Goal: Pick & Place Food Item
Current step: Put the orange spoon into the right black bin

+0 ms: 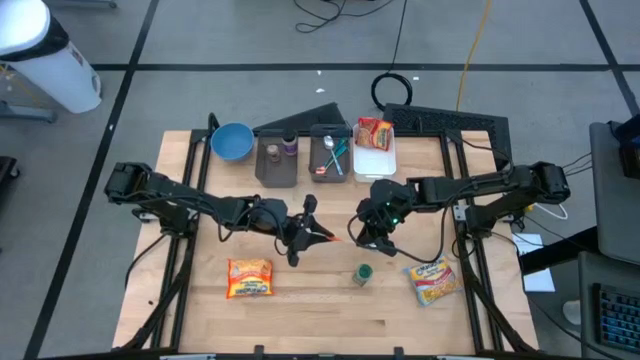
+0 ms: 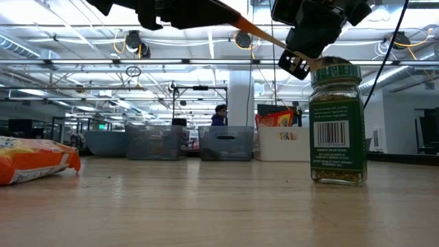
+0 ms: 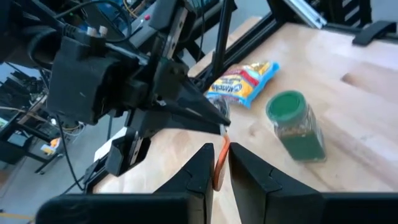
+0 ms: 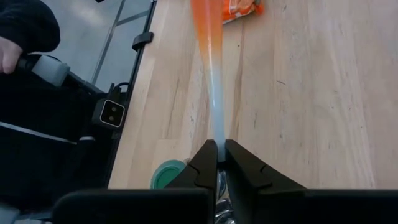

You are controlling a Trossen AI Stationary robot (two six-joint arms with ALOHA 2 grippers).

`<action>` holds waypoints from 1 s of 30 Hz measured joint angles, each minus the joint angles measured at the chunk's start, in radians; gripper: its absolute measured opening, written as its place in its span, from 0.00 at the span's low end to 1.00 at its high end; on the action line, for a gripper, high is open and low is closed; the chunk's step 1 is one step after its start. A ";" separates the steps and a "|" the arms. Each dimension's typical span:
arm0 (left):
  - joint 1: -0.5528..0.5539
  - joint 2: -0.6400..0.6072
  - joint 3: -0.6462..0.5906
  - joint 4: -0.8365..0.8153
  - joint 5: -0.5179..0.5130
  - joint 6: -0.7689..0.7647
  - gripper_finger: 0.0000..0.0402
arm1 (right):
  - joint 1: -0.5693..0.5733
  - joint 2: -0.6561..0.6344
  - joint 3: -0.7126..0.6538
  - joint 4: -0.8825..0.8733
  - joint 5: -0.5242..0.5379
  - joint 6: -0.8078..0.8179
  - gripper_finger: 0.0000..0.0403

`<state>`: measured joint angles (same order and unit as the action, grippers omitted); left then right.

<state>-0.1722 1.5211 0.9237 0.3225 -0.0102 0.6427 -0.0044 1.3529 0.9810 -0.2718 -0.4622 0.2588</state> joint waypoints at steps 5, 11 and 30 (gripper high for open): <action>-0.002 0.000 0.000 0.000 0.025 -0.026 0.04 | 0.000 0.000 0.000 0.003 0.007 -0.010 0.02; -0.002 0.000 -0.001 -0.003 0.023 -0.051 0.03 | 0.000 -0.001 0.000 0.006 0.011 -0.018 0.02; -0.003 -0.008 0.003 -0.025 0.007 -0.114 0.02 | -0.019 -0.004 -0.001 0.138 0.031 -0.035 0.39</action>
<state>-0.1752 1.5128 0.9268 0.2972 -0.0034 0.5285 -0.0232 1.3488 0.9795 -0.1337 -0.4308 0.2241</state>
